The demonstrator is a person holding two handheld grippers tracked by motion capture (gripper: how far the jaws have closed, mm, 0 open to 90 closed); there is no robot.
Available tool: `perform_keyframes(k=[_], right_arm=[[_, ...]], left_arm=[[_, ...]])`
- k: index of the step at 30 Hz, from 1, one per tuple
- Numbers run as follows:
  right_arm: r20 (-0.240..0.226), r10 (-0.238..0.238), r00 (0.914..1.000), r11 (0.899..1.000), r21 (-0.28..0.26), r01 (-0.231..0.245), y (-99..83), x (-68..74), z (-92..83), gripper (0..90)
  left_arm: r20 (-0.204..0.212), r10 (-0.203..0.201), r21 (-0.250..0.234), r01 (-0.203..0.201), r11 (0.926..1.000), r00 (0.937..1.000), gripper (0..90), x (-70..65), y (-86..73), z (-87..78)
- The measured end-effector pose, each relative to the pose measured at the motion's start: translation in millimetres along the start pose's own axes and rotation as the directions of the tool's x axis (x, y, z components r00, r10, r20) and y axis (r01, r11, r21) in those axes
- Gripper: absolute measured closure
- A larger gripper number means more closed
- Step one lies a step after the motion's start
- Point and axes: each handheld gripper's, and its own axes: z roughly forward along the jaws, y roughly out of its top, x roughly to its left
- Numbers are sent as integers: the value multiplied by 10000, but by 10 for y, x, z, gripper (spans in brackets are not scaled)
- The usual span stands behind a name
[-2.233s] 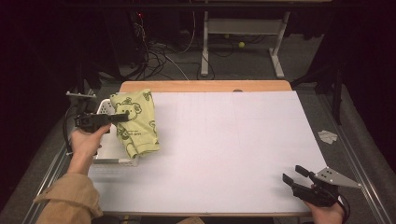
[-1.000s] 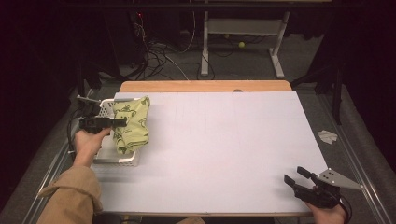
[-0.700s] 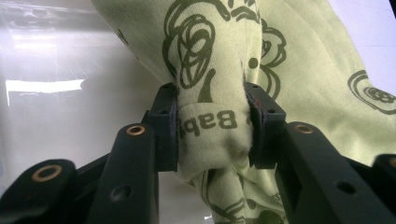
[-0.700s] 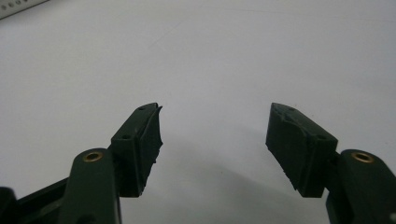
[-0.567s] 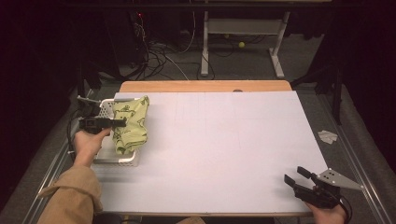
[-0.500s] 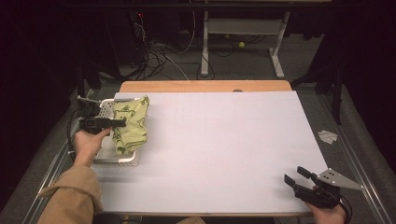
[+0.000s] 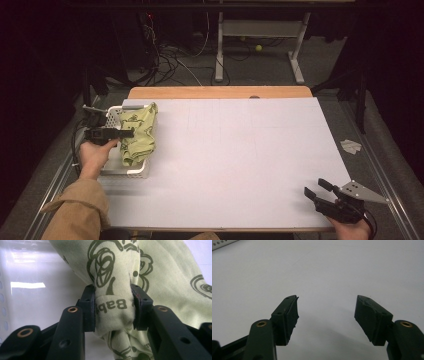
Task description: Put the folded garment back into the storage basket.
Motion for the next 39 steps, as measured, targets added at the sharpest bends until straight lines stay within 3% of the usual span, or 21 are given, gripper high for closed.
perform_keyframes(k=[6,16,23,28,39], right_arm=[[-1,0,10000,10000,13,0,0,1,1,361],[-41,-83,10000,9999,59,84,4,11,14,361],[-83,-110,9999,9999,74,111,3,10,17,361],[-77,-100,9999,9999,100,101,4,10,21,361],[-80,-121,9999,9999,105,122,4,10,21,361]], left_arm=[[-119,-51,14,51,10000,9999,581,21,-13,6],[-794,103,284,-81,9996,9968,580,32,-17,37],[-969,-13,419,54,9991,9953,577,75,-24,63],[-1695,-69,702,191,9974,9855,570,123,-43,63],[-1828,-53,466,140,9988,9831,454,79,-46,45]])
